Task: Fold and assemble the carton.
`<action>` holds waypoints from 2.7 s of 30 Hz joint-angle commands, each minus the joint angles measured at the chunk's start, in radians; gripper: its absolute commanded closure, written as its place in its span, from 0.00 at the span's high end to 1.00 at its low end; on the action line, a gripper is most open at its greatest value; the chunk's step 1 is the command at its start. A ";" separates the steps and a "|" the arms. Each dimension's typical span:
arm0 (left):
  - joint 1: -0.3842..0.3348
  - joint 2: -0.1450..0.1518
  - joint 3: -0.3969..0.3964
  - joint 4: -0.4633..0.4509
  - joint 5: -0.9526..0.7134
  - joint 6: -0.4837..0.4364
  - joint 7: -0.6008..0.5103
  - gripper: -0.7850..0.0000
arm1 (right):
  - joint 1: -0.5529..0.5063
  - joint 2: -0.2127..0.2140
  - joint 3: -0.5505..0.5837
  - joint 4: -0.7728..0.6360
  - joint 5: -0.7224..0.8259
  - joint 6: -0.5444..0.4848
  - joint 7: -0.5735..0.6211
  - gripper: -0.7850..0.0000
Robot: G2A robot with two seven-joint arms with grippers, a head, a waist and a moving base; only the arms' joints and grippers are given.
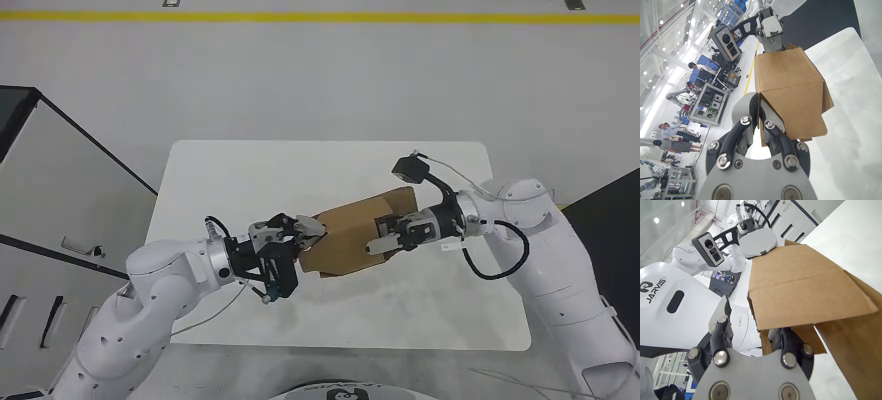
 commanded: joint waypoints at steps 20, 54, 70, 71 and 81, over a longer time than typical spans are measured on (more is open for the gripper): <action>-0.004 0.003 0.017 -0.003 -0.007 0.002 -0.005 0.00 | 0.001 0.007 -0.031 0.009 -0.005 -0.011 -0.018 0.36; 0.071 0.012 -0.234 -0.104 -0.093 0.159 0.018 1.00 | -0.035 -0.004 0.001 0.208 0.511 0.075 0.075 0.00; 0.100 0.017 -0.269 -0.130 -0.187 0.040 0.060 1.00 | 0.007 -0.034 -0.178 0.281 0.807 0.110 0.075 0.00; 0.095 0.018 -0.276 -0.137 -0.157 0.034 0.053 1.00 | 0.007 -0.034 -0.178 0.281 0.807 0.110 0.075 0.00; 0.096 0.017 -0.271 -0.140 -0.188 0.039 0.046 1.00 | -0.010 -0.038 -0.178 0.280 0.828 0.130 0.052 0.00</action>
